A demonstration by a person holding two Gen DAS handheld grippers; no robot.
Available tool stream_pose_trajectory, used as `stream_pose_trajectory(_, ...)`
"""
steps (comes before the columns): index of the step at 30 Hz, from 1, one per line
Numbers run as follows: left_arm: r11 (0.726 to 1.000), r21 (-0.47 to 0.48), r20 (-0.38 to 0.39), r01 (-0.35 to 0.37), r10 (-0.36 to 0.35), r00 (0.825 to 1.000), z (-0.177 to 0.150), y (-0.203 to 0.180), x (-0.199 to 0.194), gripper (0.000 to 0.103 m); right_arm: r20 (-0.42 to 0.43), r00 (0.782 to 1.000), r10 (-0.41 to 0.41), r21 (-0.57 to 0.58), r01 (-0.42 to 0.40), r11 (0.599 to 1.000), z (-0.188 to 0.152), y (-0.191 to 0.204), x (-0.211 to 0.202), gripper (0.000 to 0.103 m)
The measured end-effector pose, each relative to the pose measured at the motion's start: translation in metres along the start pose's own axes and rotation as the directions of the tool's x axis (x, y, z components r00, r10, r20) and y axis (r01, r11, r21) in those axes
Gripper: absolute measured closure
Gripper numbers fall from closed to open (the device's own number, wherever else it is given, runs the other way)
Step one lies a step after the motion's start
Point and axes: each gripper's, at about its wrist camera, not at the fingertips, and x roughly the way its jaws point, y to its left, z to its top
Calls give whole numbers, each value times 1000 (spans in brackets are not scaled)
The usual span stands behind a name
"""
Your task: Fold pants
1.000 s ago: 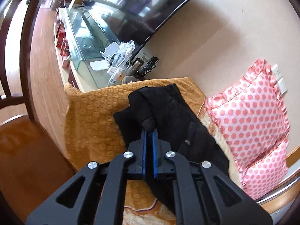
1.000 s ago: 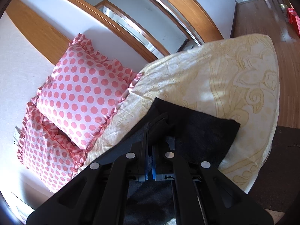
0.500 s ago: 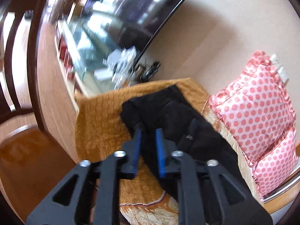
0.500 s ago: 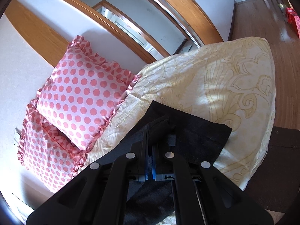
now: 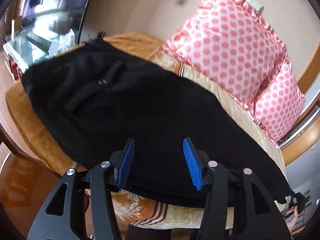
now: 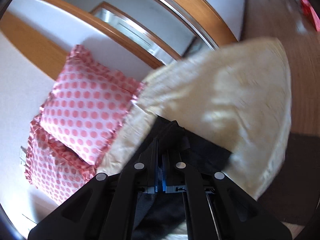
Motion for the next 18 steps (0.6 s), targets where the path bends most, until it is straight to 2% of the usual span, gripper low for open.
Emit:
stream_pose_trajectory(6,1000,26,1,-3,3,1000,-4,-3,2,48,-40,998,-49,-26,48,999,-8,-12,5,100)
stream_pose_trajectory(9,999,39,6,-8,8,1000,-6,-6,4,44,-59,994,-91,-95,85,992,-9,-6,4,99)
stream_pose_trajectory(10,999,46,7,-11,10,1000,-7,-7,5,42,-61,993,-105,-111,98,989,-9,-5,3,90)
stream_pose_trajectory(11,998,54,8,-12,12,1000,-8,-8,6,41,-61,990,-124,-127,116,985,-10,-4,1,85)
stream_pose_trajectory(12,998,66,10,-16,16,1000,-9,-10,6,40,-53,989,-141,-139,133,981,-9,-4,-5,78)
stream_pose_trajectory(13,997,73,10,-20,19,1000,-9,-11,6,39,-38,988,-147,-142,140,980,-8,-4,-11,77)
stream_pose_trajectory(15,996,85,12,-23,22,1000,-10,-13,6,36,28,977,-209,-150,211,966,-4,-3,-23,70)
stream_pose_trajectory(17,995,100,15,-27,26,1000,-11,-15,8,33,124,963,-239,-207,261,943,0,8,-36,70)
stream_pose_trajectory(18,994,103,16,-30,29,999,-11,-17,8,32,119,970,-213,-245,237,940,-1,16,-39,70)
